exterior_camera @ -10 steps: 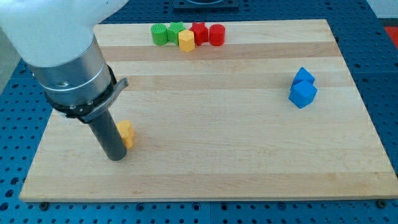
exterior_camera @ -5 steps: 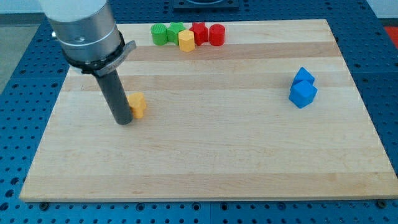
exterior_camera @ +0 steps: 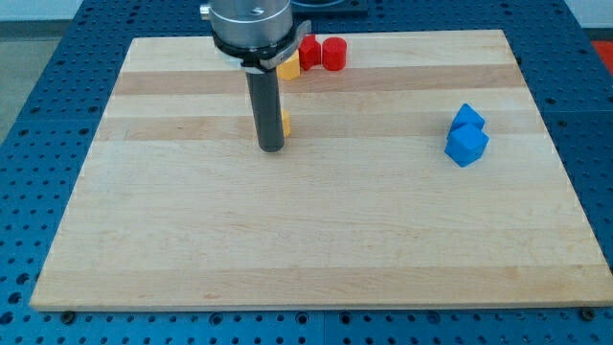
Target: Place the yellow heart at the bottom of yellow hexagon
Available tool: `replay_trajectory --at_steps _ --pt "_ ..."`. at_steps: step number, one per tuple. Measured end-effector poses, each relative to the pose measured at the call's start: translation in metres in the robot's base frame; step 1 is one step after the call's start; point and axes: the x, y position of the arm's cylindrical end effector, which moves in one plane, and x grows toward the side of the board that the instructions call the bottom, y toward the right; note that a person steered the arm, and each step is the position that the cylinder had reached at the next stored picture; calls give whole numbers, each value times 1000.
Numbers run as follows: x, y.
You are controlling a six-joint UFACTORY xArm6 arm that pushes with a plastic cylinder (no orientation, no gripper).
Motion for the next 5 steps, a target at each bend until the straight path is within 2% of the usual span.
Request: replay_trajectory --at_steps 2,5 --pt "-5 -5" --pt "-50 4"
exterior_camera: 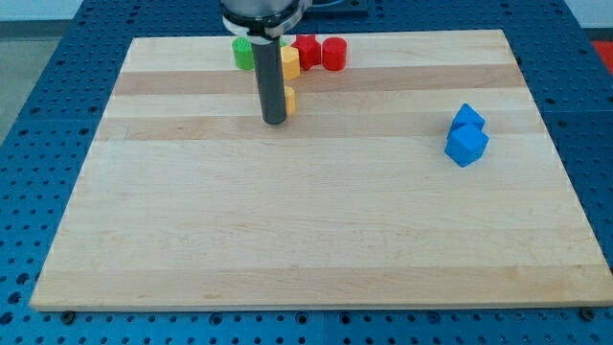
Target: Place the yellow heart at the bottom of yellow hexagon
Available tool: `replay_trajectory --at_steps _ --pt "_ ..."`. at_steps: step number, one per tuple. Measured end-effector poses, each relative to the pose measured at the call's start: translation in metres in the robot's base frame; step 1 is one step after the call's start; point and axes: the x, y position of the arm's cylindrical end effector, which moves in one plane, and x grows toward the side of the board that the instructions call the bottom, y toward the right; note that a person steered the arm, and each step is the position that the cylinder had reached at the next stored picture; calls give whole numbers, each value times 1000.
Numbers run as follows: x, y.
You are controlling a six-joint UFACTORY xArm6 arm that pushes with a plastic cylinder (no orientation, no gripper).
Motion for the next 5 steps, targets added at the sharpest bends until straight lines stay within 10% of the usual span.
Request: replay_trajectory --at_steps 5 --pt "-34 8"
